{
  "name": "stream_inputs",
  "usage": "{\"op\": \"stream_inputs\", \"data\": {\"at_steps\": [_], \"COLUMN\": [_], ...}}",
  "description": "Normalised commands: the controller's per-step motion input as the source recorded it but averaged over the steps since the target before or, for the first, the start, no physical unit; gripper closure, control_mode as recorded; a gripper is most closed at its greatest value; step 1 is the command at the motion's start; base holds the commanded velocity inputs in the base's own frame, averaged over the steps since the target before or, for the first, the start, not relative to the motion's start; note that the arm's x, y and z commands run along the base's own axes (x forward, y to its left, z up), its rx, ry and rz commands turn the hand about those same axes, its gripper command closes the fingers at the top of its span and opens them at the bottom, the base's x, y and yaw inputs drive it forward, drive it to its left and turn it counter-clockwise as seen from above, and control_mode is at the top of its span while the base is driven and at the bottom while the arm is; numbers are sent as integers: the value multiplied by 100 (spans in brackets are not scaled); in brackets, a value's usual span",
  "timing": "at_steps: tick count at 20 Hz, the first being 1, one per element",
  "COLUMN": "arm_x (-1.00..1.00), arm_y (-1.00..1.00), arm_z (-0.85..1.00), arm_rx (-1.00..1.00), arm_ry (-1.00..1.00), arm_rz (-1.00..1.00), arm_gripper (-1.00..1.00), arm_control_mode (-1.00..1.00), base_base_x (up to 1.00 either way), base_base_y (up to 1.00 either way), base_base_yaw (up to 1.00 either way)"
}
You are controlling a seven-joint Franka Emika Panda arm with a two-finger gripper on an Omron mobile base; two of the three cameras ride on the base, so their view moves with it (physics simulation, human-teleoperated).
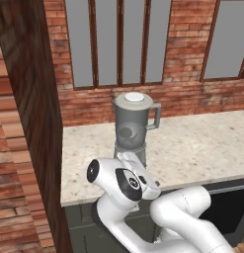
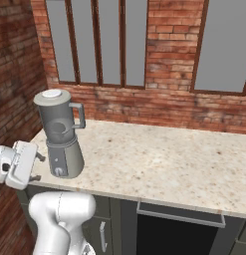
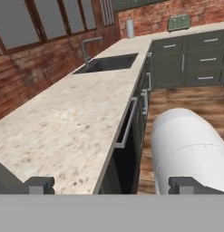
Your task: Open the blender lid, put the kiwi in the blender, close the lid, and start the blender.
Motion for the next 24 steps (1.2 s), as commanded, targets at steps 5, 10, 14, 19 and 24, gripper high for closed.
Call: {"op": "stream_inputs", "data": {"at_steps": [5, 10, 14, 19, 24], "arm_x": [14, 15, 11, 13, 18], "arm_y": [1, 3, 7, 7, 5], "arm_z": [-12, -16, -21, -14, -12], "arm_rx": [0, 0, 0, 0, 0], "arm_ry": [-2, -2, -1, -1, -2], "arm_rz": [-1, 0, 0, 0, 0], "arm_gripper": [-100, -100, -100, -100, -100], "arm_control_mode": [-100, -100, -100, -100, -100], "base_base_x": [0, 0, 0, 0, 0], "base_base_y": [0, 0, 0, 0, 0], "base_base_yaw": [0, 0, 0, 0, 0]}}
